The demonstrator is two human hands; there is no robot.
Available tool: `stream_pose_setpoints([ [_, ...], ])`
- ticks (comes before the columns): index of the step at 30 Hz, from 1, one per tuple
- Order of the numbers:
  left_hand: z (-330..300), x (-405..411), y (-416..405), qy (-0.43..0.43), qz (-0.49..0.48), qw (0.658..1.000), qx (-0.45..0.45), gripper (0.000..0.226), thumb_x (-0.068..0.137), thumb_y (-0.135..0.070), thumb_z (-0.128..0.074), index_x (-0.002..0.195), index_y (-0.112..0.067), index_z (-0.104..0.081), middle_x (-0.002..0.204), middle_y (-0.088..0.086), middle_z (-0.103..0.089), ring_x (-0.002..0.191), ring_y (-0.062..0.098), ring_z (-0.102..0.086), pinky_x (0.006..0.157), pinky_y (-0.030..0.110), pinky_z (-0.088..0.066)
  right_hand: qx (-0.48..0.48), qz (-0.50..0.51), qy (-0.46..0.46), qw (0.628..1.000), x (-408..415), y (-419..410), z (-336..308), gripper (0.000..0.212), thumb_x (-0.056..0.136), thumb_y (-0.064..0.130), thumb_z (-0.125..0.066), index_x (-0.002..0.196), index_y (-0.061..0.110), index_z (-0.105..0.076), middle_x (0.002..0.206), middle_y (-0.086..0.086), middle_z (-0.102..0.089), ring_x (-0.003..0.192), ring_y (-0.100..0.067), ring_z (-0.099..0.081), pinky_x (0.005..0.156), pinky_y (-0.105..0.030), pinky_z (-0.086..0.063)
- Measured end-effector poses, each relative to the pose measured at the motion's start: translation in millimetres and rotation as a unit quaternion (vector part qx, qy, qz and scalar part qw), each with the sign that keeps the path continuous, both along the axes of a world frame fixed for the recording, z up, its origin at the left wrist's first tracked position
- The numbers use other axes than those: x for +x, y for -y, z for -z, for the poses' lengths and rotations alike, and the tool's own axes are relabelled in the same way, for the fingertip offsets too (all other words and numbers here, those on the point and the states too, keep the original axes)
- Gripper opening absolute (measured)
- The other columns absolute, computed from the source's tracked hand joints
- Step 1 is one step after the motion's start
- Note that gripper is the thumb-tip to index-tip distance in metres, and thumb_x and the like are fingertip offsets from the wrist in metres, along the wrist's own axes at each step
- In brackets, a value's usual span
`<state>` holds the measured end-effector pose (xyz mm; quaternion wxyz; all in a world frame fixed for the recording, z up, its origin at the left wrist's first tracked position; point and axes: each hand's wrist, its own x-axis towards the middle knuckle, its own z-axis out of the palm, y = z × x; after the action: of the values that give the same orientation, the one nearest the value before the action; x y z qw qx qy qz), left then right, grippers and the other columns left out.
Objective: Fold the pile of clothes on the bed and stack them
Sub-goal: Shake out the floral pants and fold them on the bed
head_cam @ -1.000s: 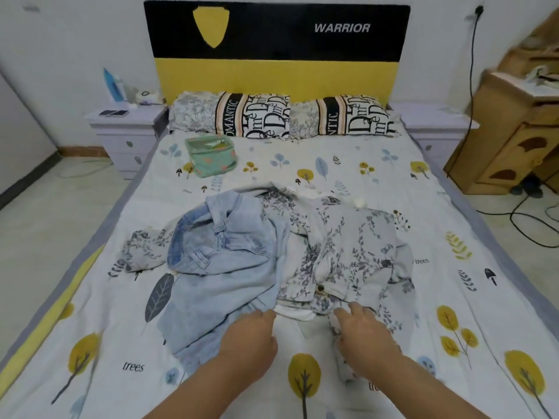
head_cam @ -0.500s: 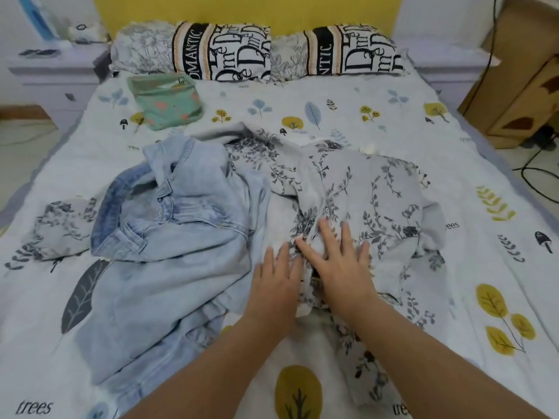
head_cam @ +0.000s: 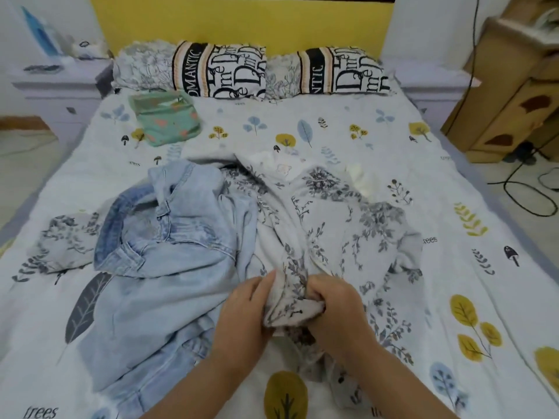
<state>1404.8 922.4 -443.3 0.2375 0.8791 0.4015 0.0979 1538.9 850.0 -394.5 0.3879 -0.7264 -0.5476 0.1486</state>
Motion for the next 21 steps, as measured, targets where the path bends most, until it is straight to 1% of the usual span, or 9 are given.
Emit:
stream_pose_setpoints([
  [1,-14,-3,2,0.042,-0.017,0.999,-0.009,0.052,0.074,-0.007,-0.063,0.125,-0.013,-0.056,0.119,0.009,-0.062,0.109,0.022,-0.058,0.089,0.018,-0.035,0.004,0.005,-0.030,1.000,0,4,-16,0.036,0.058,0.006,-0.045,0.053,0.029,-0.017,0.049,0.012,-0.022,0.050,-0.004,-0.019,0.048,-0.023,-0.016],
  [3,-46,-9,7,0.102,-0.042,0.994,-0.017,0.033,0.071,0.002,-0.056,0.099,-0.010,-0.068,0.090,0.009,-0.070,0.084,0.021,-0.063,0.069,0.015,-0.034,0.008,0.019,-0.079,0.997,0,12,-45,0.036,0.062,0.003,-0.048,0.053,0.025,-0.020,0.049,0.009,-0.025,0.051,-0.005,-0.021,0.050,-0.027,-0.017],
  [5,-83,-12,10,0.129,-0.074,0.988,-0.040,0.036,0.073,0.008,-0.053,0.093,-0.020,-0.065,0.080,0.001,-0.067,0.077,0.014,-0.062,0.060,0.016,-0.032,-0.006,0.029,-0.104,0.994,1,18,-73,0.039,0.067,-0.002,-0.054,0.054,0.025,-0.029,0.051,0.008,-0.032,0.053,-0.006,-0.025,0.051,-0.027,-0.019],
  [7,-122,-17,10,0.178,-0.111,0.976,-0.053,0.047,0.074,0.012,-0.051,0.083,-0.034,-0.056,0.069,-0.011,-0.063,0.069,0.000,-0.059,0.055,0.012,-0.036,-0.016,0.033,-0.111,0.993,2,24,-100,0.042,0.071,-0.001,-0.059,0.058,0.029,-0.034,0.053,0.011,-0.038,0.052,-0.006,-0.026,0.051,-0.027,-0.023],
  [9,-162,-21,9,0.225,-0.128,0.964,-0.063,0.045,0.077,0.010,-0.053,0.074,-0.035,-0.055,0.062,-0.012,-0.062,0.065,-0.003,-0.058,0.050,0.010,-0.039,-0.027,0.039,-0.120,0.992,4,29,-126,0.039,0.075,0.004,-0.063,0.061,0.030,-0.037,0.052,0.012,-0.041,0.049,-0.007,-0.031,0.048,-0.026,-0.026],
  [13,-244,-28,11,0.294,-0.128,0.942,-0.101,0.029,0.084,0.000,-0.057,0.075,-0.026,-0.060,0.062,0.001,-0.066,0.048,0.016,-0.061,0.040,0.025,-0.048,-0.033,0.048,-0.105,0.993,0,43,-174,0.036,0.076,0.003,-0.063,0.067,0.032,-0.044,0.065,0.011,-0.046,0.052,-0.008,-0.038,0.049,-0.023,-0.028],
  [16,-302,-33,14,0.339,-0.140,0.925,-0.104,0.025,0.083,0.003,-0.058,0.081,-0.022,-0.058,0.062,0.000,-0.063,0.045,0.018,-0.054,0.044,0.027,-0.044,-0.019,0.080,-0.094,0.992,-4,55,-205,0.034,0.084,0.008,-0.062,0.073,0.037,-0.050,0.078,0.013,-0.047,0.061,-0.001,-0.040,0.054,-0.015,-0.031],
  [19,-359,-39,24,0.378,-0.135,0.908,-0.121,0.031,0.083,0.002,-0.059,0.086,-0.028,-0.051,0.082,0.013,-0.063,0.048,0.019,-0.048,0.043,0.027,-0.037,-0.018,0.102,-0.160,0.982,-10,68,-237,0.026,0.089,0.005,-0.055,0.074,0.026,-0.057,0.062,0.013,-0.052,0.046,-0.006,-0.035,0.045,-0.017,-0.028],
  [21,-393,-46,36,0.390,-0.111,0.906,-0.120,0.041,0.082,0.001,-0.059,0.087,-0.038,-0.047,0.092,0.013,-0.064,0.049,0.020,-0.048,0.045,0.031,-0.036,0.008,0.112,-0.187,0.976,-15,74,-264,0.025,0.089,0.004,-0.055,0.072,0.022,-0.057,0.053,0.013,-0.055,0.046,-0.014,-0.037,0.042,-0.018,-0.027],
])
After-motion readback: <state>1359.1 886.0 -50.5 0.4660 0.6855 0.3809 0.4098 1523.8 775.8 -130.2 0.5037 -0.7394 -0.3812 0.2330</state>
